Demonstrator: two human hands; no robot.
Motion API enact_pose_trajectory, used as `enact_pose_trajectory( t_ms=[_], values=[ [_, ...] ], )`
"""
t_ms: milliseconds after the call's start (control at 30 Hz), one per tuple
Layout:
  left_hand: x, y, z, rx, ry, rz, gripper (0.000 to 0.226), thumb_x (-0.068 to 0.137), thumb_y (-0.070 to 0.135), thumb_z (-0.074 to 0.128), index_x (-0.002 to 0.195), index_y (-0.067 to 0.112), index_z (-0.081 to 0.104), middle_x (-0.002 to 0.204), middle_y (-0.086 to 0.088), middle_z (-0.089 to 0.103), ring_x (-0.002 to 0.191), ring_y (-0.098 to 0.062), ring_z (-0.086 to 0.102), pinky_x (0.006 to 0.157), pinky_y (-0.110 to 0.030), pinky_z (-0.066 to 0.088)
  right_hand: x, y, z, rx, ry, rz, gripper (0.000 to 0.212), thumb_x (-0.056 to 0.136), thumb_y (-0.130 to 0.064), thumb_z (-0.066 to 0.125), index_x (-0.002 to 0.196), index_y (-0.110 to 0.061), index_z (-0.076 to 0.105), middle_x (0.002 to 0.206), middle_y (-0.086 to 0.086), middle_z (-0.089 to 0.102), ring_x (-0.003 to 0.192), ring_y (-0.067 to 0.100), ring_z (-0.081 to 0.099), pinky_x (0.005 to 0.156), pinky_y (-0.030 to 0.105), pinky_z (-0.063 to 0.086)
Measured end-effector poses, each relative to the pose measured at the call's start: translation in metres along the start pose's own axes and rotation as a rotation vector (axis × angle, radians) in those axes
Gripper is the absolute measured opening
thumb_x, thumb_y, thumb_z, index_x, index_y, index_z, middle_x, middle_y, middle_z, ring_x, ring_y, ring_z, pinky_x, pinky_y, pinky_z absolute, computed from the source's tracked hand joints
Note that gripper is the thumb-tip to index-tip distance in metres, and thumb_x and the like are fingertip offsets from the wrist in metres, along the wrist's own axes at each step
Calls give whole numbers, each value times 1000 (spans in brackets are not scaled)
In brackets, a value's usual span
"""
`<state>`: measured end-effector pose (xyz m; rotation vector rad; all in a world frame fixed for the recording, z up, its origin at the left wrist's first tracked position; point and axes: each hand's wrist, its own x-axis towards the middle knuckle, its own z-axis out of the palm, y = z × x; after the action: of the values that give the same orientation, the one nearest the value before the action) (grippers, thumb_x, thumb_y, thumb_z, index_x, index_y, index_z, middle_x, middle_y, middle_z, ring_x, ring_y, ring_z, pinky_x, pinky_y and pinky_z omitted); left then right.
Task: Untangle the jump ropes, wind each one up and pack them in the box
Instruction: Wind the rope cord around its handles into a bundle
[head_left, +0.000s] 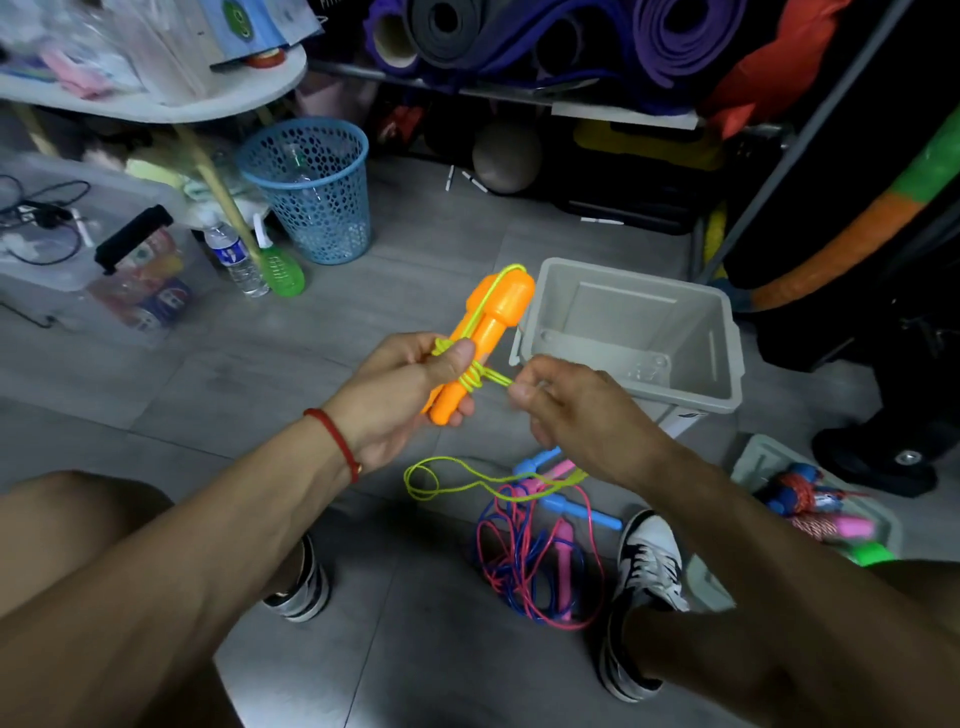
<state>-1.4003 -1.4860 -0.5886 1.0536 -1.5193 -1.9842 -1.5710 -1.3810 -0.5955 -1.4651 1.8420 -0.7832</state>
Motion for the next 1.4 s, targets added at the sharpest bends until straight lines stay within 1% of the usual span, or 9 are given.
enact_pose_trajectory(
  t_ms=[133, 267, 467, 567, 667, 867, 1100, 1267, 1400],
  values=[
    [3, -9, 2, 121, 84, 34, 25, 100, 19, 57, 111, -3, 61, 73, -4, 62, 58, -17, 59, 52, -27, 48, -4, -4, 0, -216, 15, -48, 32, 105, -31, 44, 76, -24, 57, 76, -6, 57, 69, 8, 53, 72, 26, 40],
    [7, -14, 3, 250, 175, 57, 21, 99, 18, 61, 107, -1, 60, 72, -5, 61, 60, -21, 59, 55, -28, 47, -7, -6, 0, -113, 29, 50, 40, 105, -29, 44, 68, -30, 59, 69, -12, 51, 69, 9, 55, 76, 30, 47],
    [13, -20, -6, 672, 269, 193, 37, 77, 50, 63, 95, 18, 62, 73, -7, 68, 65, -27, 67, 65, -44, 56, -13, -26, -6, -145, 4, 77, 35, 102, -29, 48, 78, -23, 73, 63, -5, 58, 59, 5, 52, 56, 13, 37],
    [14, -19, -9, 868, 179, 242, 33, 84, 45, 68, 103, 18, 63, 75, -6, 67, 72, -30, 66, 68, -43, 55, -17, -29, -17, -280, -15, 7, 19, 93, -37, 63, 79, -25, 69, 70, -5, 64, 69, 11, 59, 62, 21, 42],
    [10, -19, -4, 1067, 8, 219, 28, 90, 38, 71, 107, 17, 64, 70, 0, 62, 72, -26, 61, 64, -31, 44, -19, -27, -23, -582, 48, -140, 21, 90, -44, 66, 102, -27, 68, 90, 1, 71, 93, 30, 65, 77, 36, 48],
    [-2, -12, 9, 1210, -256, 333, 34, 89, 42, 71, 111, 18, 63, 85, 0, 64, 74, -15, 48, 63, -25, 28, -14, -35, -38, -667, 88, -276, 25, 87, -56, 65, 100, -35, 65, 71, -9, 49, 91, 26, 62, 69, 31, 27],
    [-17, -10, 22, 1165, -276, 451, 33, 85, 52, 71, 73, 37, 44, 57, 10, 46, 56, -3, 47, 53, -21, 28, -1, -17, -47, -481, -63, -257, 27, 74, -63, 72, 87, -40, 71, 85, -13, 65, 92, 11, 63, 75, 32, 47],
    [-25, -5, 28, 1077, -314, 444, 47, 81, 46, 77, 101, 31, 37, 73, 7, 61, 63, -10, 52, 60, -33, 40, 10, -8, -61, -185, -197, -277, 17, 71, -35, 87, 80, -28, 75, 81, -6, 69, 78, 6, 62, 74, 23, 48],
    [-34, 1, 29, 960, -392, 399, 66, 75, 38, 85, 112, 28, 31, 81, 15, 65, 67, -4, 55, 61, -19, 39, 15, -4, -63, 21, -380, -216, 17, 76, -24, 84, 87, -16, 75, 82, 7, 72, 81, 25, 67, 80, 34, 53]
  ],
)
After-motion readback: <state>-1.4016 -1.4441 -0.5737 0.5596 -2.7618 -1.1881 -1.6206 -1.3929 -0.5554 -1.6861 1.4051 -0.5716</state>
